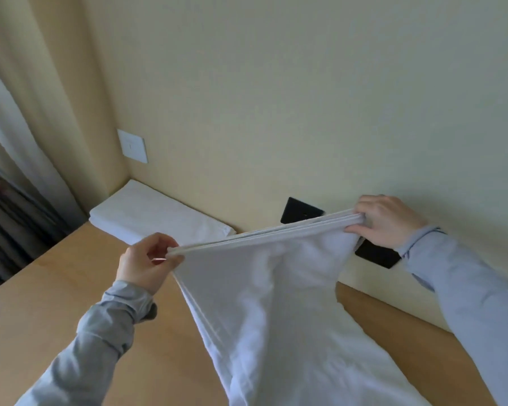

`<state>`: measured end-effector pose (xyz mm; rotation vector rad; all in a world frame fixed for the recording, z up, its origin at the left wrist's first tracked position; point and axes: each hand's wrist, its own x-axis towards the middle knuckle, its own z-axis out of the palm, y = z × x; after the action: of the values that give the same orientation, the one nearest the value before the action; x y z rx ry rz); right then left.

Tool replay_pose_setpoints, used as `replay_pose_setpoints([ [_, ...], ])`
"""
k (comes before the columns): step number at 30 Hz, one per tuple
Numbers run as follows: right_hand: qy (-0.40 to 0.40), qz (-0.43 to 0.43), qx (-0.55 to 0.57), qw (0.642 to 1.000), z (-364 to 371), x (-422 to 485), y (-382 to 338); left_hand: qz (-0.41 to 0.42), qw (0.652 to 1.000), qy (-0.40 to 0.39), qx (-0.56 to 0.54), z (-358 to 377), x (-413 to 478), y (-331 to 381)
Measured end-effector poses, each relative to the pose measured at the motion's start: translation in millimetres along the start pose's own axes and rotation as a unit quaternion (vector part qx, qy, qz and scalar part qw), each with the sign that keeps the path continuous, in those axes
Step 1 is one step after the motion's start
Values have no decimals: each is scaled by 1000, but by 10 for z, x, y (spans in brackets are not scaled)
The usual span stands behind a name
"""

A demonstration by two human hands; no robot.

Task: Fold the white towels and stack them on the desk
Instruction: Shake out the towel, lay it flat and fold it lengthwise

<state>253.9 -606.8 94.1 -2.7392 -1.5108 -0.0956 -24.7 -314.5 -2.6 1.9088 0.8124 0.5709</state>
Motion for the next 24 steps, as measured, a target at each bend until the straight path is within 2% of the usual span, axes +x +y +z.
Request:
replay_pose_setpoints([
  [6,167,59,25,984,-1161,-889,307,177,982,-4,-59,-124,111,1475],
  [12,313,90,5,945,-2424,-1895,503,331,934,-42,-128,-387,-171,3047],
  [14,376,98,-3,922,-2895,-2231,498,382,910,-48,-152,-540,-324,3539],
  [17,517,74,-42,852,-3439,-2657,438,485,855,6,-184,-782,-546,4216],
  [19,533,78,-83,839,-3623,-2805,409,529,830,56,-171,-836,-625,4527],
  [21,490,91,-112,860,-3738,-2915,387,532,834,93,-110,-804,-664,4695],
  [22,488,93,-131,858,-3803,-2976,387,528,837,107,-92,-774,-683,4735],
  [24,524,90,-165,831,-3950,-3080,365,527,833,141,-95,-753,-723,4806],
])
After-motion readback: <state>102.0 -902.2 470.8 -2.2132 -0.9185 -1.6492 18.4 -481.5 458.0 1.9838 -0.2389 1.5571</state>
